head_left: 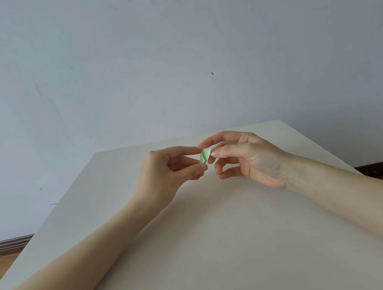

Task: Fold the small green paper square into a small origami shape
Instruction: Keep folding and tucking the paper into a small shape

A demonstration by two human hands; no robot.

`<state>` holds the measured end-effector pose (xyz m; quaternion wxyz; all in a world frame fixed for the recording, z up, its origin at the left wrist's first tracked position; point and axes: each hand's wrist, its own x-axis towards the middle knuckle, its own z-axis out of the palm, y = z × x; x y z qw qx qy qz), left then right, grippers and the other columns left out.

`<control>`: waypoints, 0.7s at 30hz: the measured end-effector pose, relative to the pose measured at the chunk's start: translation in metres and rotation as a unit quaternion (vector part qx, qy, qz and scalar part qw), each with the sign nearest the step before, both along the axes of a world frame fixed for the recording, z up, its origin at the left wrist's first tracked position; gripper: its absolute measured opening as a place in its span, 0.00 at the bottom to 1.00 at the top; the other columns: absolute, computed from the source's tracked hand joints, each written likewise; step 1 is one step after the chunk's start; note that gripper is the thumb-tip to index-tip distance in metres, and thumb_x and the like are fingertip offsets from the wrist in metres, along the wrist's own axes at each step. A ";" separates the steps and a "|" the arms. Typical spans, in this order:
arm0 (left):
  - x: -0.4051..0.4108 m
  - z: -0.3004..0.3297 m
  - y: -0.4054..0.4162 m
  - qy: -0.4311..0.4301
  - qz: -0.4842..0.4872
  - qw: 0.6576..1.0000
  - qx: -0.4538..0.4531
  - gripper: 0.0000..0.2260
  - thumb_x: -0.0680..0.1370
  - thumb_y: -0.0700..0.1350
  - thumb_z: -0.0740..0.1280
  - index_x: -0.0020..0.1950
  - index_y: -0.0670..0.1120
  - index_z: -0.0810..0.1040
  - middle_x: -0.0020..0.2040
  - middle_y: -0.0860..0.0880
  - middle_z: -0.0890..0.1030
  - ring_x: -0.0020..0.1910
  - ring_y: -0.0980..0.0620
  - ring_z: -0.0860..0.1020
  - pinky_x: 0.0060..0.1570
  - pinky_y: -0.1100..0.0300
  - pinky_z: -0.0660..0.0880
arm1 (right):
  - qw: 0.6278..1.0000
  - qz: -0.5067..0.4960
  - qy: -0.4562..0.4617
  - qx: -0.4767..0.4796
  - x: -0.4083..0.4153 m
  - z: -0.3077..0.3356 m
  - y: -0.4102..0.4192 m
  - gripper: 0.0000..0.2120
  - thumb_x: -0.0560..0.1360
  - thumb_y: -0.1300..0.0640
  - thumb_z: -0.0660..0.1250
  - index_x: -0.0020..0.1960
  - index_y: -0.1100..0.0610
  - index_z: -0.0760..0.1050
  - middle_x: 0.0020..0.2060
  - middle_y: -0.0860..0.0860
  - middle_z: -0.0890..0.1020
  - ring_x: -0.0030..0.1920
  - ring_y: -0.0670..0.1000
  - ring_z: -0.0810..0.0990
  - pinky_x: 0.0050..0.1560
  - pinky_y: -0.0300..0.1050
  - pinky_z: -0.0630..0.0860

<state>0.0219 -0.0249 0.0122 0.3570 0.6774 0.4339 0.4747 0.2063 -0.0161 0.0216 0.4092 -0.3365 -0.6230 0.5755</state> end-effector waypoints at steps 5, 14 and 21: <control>0.000 0.001 0.000 0.009 -0.023 1.000 -0.011 0.10 0.69 0.36 0.73 0.48 0.47 0.82 0.34 0.49 0.85 0.34 0.53 0.83 0.40 0.66 0.77 | 1.000 0.001 -0.005 -0.003 0.000 0.000 0.000 0.04 0.74 0.61 0.66 0.44 0.55 0.80 0.38 0.52 0.78 0.35 0.49 0.76 0.38 0.42 0.77; 0.000 0.001 -0.002 0.034 -0.022 0.999 -0.002 0.11 0.69 0.38 0.74 0.46 0.52 0.82 0.35 0.49 0.85 0.35 0.51 0.84 0.45 0.61 0.80 | 0.999 0.007 0.004 -0.032 0.001 -0.001 0.002 0.03 0.74 0.60 0.67 0.41 0.57 0.75 0.41 0.55 0.79 0.43 0.52 0.80 0.42 0.45 0.79; 0.001 -0.001 -0.004 0.065 0.012 0.997 0.046 0.11 0.68 0.40 0.75 0.50 0.48 0.83 0.34 0.50 0.85 0.33 0.55 0.82 0.39 0.68 0.76 | 0.998 -0.016 0.033 -0.052 -0.001 -0.002 0.002 0.03 0.73 0.65 0.67 0.42 0.59 0.75 0.40 0.57 0.83 0.41 0.54 0.82 0.45 0.43 0.80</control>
